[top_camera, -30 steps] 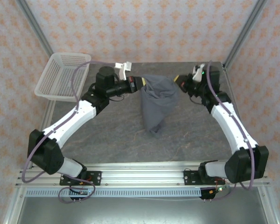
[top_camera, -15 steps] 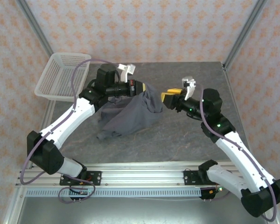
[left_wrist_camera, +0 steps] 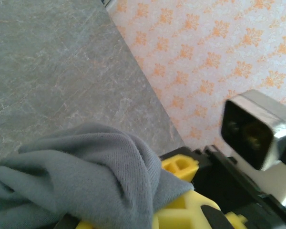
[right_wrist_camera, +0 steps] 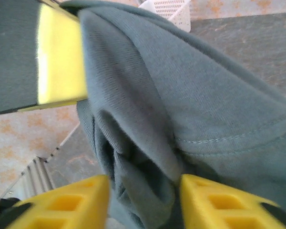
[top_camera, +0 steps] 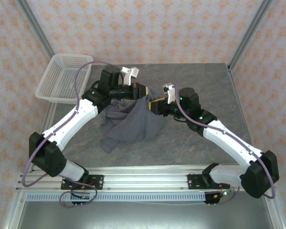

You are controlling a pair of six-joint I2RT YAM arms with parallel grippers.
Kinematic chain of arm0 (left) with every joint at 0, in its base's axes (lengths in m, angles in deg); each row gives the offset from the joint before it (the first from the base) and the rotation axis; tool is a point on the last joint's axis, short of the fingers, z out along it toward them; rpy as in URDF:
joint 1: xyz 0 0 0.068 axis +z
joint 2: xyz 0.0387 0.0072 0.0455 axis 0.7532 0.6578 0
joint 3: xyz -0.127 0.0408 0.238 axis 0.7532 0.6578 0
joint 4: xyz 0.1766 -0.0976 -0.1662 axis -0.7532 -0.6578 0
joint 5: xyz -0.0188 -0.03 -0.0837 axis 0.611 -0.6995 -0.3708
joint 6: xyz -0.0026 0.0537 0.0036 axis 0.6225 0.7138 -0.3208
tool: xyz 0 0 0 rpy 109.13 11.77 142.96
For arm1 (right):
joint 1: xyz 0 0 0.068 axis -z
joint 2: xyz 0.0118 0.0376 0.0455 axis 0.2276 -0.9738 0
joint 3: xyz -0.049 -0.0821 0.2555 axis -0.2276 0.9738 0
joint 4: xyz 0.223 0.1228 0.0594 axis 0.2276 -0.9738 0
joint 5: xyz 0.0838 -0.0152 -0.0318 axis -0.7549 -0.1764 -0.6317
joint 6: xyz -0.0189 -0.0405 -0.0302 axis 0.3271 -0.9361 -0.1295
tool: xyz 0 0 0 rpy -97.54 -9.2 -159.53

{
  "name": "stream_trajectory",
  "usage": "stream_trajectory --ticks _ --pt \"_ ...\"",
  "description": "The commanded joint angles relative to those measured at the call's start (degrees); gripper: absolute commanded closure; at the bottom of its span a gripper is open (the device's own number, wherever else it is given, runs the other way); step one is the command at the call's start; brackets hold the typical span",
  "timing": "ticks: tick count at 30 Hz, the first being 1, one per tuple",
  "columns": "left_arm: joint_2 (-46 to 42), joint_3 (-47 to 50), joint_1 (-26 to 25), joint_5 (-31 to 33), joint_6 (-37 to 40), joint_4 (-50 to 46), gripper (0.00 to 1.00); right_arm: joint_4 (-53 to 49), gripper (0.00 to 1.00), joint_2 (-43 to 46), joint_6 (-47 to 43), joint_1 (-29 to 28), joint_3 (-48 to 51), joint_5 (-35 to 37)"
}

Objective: Fold the inside-out t-shirt

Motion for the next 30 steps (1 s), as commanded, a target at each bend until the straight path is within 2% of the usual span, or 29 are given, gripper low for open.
stream_trajectory --ticks 1,3,6,9,13,15,17,19,21,23,26,28,30 --pt "-0.5 -2.2 -0.3 1.1 0.5 0.2 1.00 5.9 0.71 -2.6 4.1 -0.3 -1.2 -4.0" --pt "-0.6 -2.3 -0.3 4.1 -0.3 -0.9 1.00 4.9 0.88 -3.3 4.1 -0.3 -2.7 -5.7" --pt "-0.1 -2.9 1.3 11.7 -0.8 -6.9 1.00 1.9 0.99 -1.6 1.2 -0.3 -4.1 -8.6" --pt "0.5 0.3 5.3 14.0 -5.3 -7.8 1.00 1.8 1.00 3.6 -0.4 -0.1 -4.1 -9.8" --pt "0.7 7.6 8.7 13.4 -8.8 -3.8 1.00 5.6 1.00 11.2 -2.6 0.5 -0.9 -6.6" --pt "0.4 10.1 8.9 11.5 -10.1 -1.0 0.82 7.0 1.00 13.1 -5.5 0.5 1.7 -6.6" --pt "-1.2 11.2 8.9 10.8 -10.1 0.1 0.69 5.2 1.00 12.9 -7.6 0.5 2.2 -8.2" --pt "-4.0 10.9 8.9 12.2 -6.8 -2.0 0.55 3.7 1.00 12.2 -8.3 0.6 2.2 -9.8" --pt "-7.8 9.7 8.8 15.1 0.8 -6.3 0.41 3.8 1.00 11.8 -8.2 0.6 2.4 -9.9" --pt "-11.7 9.4 7.6 18.8 9.7 -10.4 0.36 4.8 1.00 11.9 -8.2 0.7 2.9 -9.4" --pt "-15.0 9.7 3.6 17.0 18.3 -12.9 0.26 5.7 1.00 12.0 -8.7 0.8 2.8 -9.4" --pt "-14.3 9.2 1.0 14.0 18.3 -13.6 0.26 5.8 1.00 12.0 -8.8 1.0 2.4 -9.1" --pt "-11.9 9.1 -0.1 11.3 12.8 -12.4 0.28 6.0 1.00 12.0 -9.1 1.2 2.1 -9.3"
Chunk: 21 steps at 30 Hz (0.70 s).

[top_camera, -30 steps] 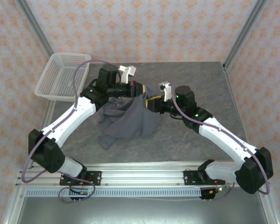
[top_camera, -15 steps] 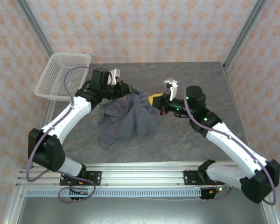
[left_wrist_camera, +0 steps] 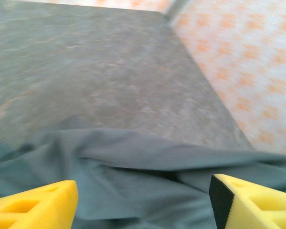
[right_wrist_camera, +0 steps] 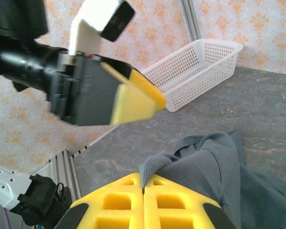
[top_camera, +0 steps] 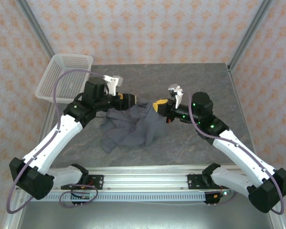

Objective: Fold the inside-out t-shirt

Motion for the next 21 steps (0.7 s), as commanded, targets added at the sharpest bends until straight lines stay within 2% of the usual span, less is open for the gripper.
stream_trajectory --ticks 1,3,6,8,10,13,15,17,19,21 --pt "5.1 0.4 -1.4 -4.7 -3.1 -0.1 0.31 3.0 1.00 0.5 -2.0 0.5 -1.0 -0.9" --pt "8.1 1.6 -2.4 -10.0 -8.3 5.7 0.32 2.9 1.00 0.3 -2.1 0.5 -1.2 -0.8" --pt "10.3 -0.6 -5.8 -3.1 -6.7 4.1 0.32 3.0 1.00 0.2 -1.6 0.5 -1.4 -1.8" --pt "11.7 -2.3 -5.5 -0.6 -7.4 3.0 0.30 2.9 1.00 0.1 -1.1 0.5 -1.7 -2.4" --pt "13.5 -3.1 -5.2 -5.6 -9.1 5.9 0.28 2.3 1.00 0.2 -1.2 0.5 -1.9 -2.7" --pt "17.3 -1.9 -5.9 -15.9 -18.1 17.8 0.30 1.6 1.00 0.1 -2.0 0.5 -2.1 -1.4" --pt "19.3 -1.8 -7.0 -19.0 -21.0 20.7 0.52 1.5 1.00 0.1 -2.0 0.5 -2.1 0.4" --pt "19.1 -1.8 -7.4 -18.8 -22.0 20.6 1.00 0.1 1.00 0.3 -2.4 0.5 -2.0 4.0" --pt "17.3 -1.8 -6.8 -17.4 -22.7 19.9 1.00 -1.2 1.00 0.9 -2.6 0.6 -1.0 9.3" --pt "14.4 -1.2 -4.6 -16.5 -25.4 22.2 1.00 -1.5 1.00 2.0 -3.4 0.6 1.4 11.7"
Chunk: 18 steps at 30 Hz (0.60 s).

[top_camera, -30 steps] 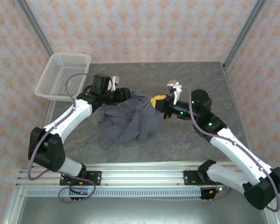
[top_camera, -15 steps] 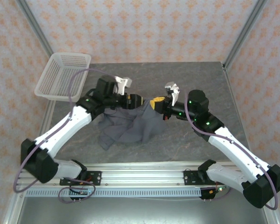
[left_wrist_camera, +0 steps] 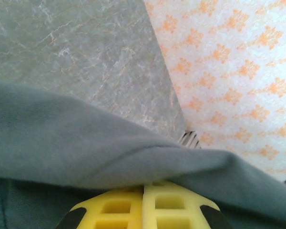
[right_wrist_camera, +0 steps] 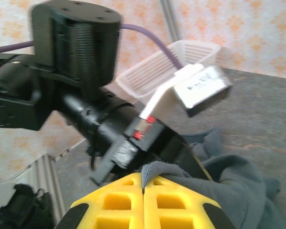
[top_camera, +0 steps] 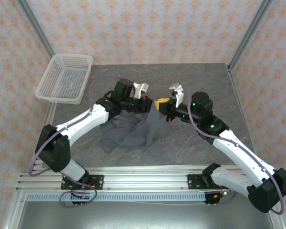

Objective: Fold the inside-out t-shirt

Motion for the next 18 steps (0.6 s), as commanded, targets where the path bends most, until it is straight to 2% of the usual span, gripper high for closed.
stream_trajectory --ticks 1,4,7,9,10,11,14,16,18 --pt "-6.3 0.1 3.6 -1.3 -7.2 8.2 1.00 -0.1 1.00 2.5 -2.1 0.4 3.5 6.5" --pt "-9.5 0.2 7.7 -1.0 -11.6 11.9 1.00 2.9 1.00 3.3 0.0 0.3 12.4 4.6" --pt "-10.7 -1.5 8.3 0.2 -9.3 8.9 1.00 7.2 0.97 2.9 3.6 0.3 20.7 3.1" --pt "-10.2 -2.1 8.1 0.0 -7.7 7.1 1.00 8.1 0.98 3.4 4.9 0.2 22.8 3.6" --pt "-9.6 -2.5 7.8 0.2 -5.5 4.4 1.00 8.5 1.00 4.3 5.0 0.2 23.3 4.4" --pt "-8.8 -3.8 7.1 1.7 -1.5 -2.5 1.00 8.9 1.00 5.7 4.8 0.2 23.7 5.5" --pt "-3.9 -8.5 4.6 13.7 7.2 -25.1 1.00 6.1 1.00 10.7 2.7 0.2 24.3 11.0" --pt "-0.3 -8.4 2.9 17.7 7.7 -31.5 0.87 0.7 1.00 12.5 1.1 0.1 24.3 12.0" --pt "1.2 -4.7 0.6 16.9 6.1 -28.4 0.73 -3.1 1.00 12.6 1.9 0.2 25.1 10.2"
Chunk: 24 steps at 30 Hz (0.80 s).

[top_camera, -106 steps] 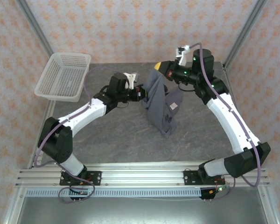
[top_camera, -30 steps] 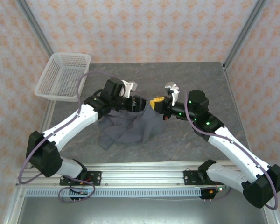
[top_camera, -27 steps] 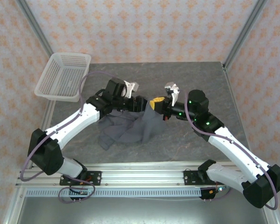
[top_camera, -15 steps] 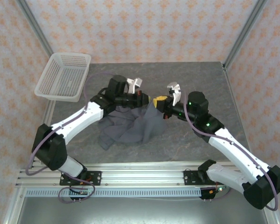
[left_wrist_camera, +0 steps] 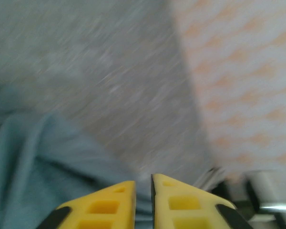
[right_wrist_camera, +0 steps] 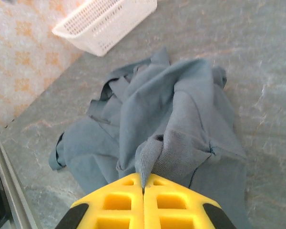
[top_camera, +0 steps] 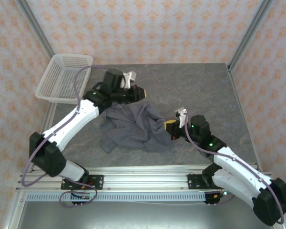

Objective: Fold the inside-out t-shirt

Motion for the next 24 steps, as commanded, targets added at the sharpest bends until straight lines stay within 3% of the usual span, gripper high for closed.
stream_trajectory --ticks 1,4,7,10,16,17,18,20,21,24 --pt "3.4 4.9 -3.8 4.7 2.2 -9.0 0.65 -6.2 1.00 0.6 0.2 0.0 0.9 0.6" --pt "7.6 5.5 -7.0 9.1 -1.6 -7.9 0.49 -2.8 1.00 1.2 5.5 -0.4 3.3 0.0" --pt "10.5 5.9 -7.1 16.5 -6.9 -9.6 0.46 -1.5 1.00 2.8 7.9 -0.4 3.3 2.9" --pt "11.1 7.5 -6.9 24.1 -7.9 -9.2 0.29 -1.5 1.00 3.7 7.4 -0.4 2.0 3.6" --pt "18.0 5.8 -6.5 14.6 -11.2 2.9 0.26 1.2 1.00 4.0 8.5 -0.5 1.5 -1.2" --pt "18.8 5.1 -6.5 14.6 -11.9 3.8 0.31 1.4 1.00 4.4 9.1 -0.5 1.9 -1.3" --pt "19.5 4.2 -6.5 14.7 -12.7 4.6 0.46 1.7 1.00 5.1 10.0 -0.6 2.5 -0.5" --pt "19.6 2.6 -6.1 14.9 -13.3 5.4 0.88 2.7 1.00 6.5 12.8 -0.9 4.8 1.3" --pt "18.8 1.9 -5.7 15.0 -13.3 5.8 1.00 3.0 1.00 7.0 14.1 -1.4 6.4 2.1" --pt "14.5 2.0 -4.0 11.2 -12.0 11.5 1.00 2.8 0.99 6.0 19.5 -2.6 11.3 3.6"
